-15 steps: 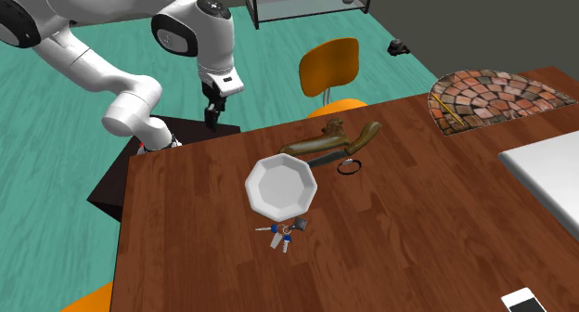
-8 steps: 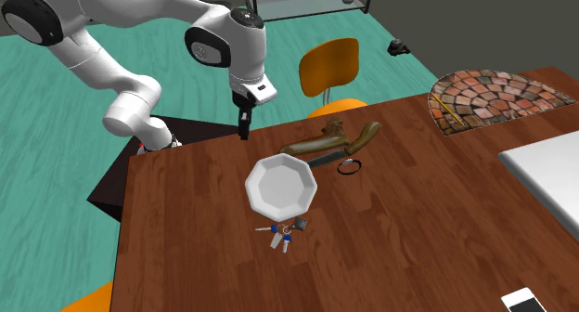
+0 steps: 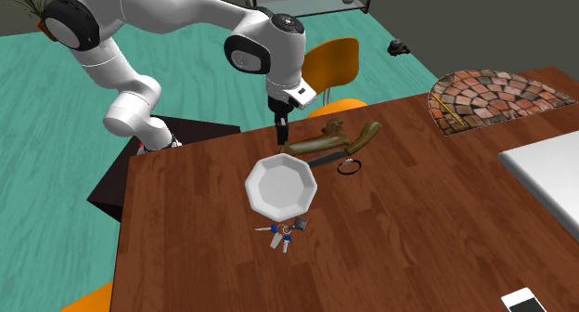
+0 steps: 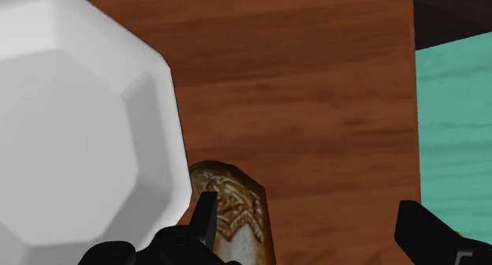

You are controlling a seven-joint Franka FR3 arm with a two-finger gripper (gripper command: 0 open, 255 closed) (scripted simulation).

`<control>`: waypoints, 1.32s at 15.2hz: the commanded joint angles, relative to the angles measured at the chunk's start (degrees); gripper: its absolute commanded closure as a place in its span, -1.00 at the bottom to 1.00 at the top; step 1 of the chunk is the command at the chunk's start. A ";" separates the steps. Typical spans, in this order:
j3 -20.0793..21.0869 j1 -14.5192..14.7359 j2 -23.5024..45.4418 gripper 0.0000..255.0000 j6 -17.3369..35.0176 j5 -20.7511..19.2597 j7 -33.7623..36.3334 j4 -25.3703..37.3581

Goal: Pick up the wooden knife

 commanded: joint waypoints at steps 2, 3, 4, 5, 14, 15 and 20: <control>0.04 0.10 5.73 -1.00 0.80 1.47 -2.93 6.14; 0.12 0.09 7.76 -1.00 0.77 1.98 -3.85 8.58; 0.22 0.05 9.81 -1.00 0.66 2.48 -4.75 11.11; 0.35 0.00 11.89 -1.00 0.47 2.99 -5.63 13.74; 1.47 -0.53 22.80 -1.00 1.22 5.27 -9.56 25.70; 1.48 -0.52 22.85 -1.00 1.97 5.28 -9.58 25.00; 1.50 -0.49 23.04 -1.00 3.86 5.32 -9.64 23.29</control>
